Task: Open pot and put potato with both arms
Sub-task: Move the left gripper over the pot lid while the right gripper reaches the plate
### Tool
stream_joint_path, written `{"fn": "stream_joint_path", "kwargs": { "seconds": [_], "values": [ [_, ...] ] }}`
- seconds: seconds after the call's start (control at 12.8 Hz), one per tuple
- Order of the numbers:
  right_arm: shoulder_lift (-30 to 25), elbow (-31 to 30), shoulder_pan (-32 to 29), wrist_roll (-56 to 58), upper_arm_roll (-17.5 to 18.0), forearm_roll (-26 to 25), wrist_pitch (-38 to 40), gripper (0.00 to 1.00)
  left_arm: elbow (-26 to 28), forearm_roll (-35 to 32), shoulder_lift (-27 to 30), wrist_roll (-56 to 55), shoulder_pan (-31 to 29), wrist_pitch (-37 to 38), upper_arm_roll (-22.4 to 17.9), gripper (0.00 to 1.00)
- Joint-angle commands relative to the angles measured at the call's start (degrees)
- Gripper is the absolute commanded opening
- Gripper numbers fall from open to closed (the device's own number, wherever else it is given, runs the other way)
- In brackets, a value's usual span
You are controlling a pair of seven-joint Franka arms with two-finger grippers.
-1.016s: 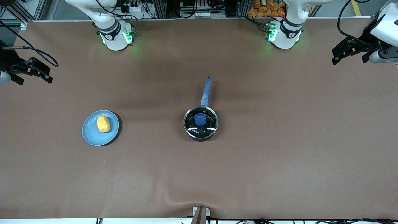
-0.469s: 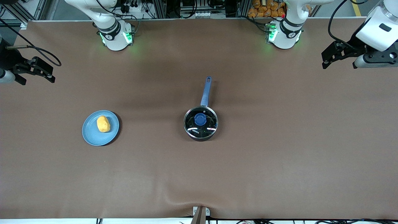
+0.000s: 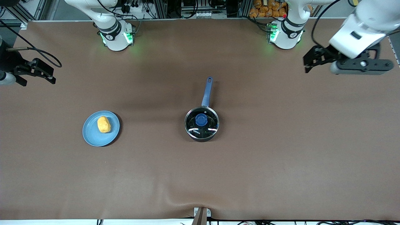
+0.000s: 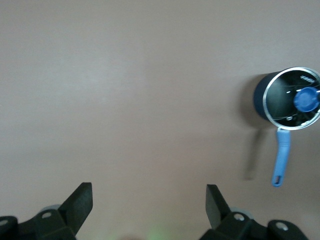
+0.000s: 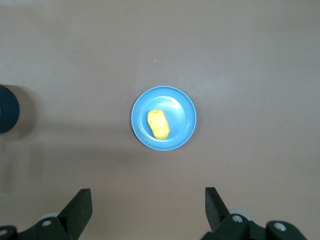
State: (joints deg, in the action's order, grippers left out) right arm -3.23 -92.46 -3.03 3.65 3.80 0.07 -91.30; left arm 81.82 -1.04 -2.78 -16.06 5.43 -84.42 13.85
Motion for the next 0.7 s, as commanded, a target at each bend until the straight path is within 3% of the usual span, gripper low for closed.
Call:
{"fn": "stream_joint_path", "kwargs": {
  "seconds": [0.0,0.62],
  "values": [
    [0.77,1.67,1.01,0.4,-0.81,-0.86,0.95,1.0,-7.1,-0.45,-7.13,-7.12,5.0,-0.83,0.66,1.0],
    [0.41,-1.83,1.97,0.57,-0.81,-0.69,2.0,1.0,-10.27,-0.71,-24.35,-24.27,20.66,-22.44,-0.66,1.0]
  ]
}}
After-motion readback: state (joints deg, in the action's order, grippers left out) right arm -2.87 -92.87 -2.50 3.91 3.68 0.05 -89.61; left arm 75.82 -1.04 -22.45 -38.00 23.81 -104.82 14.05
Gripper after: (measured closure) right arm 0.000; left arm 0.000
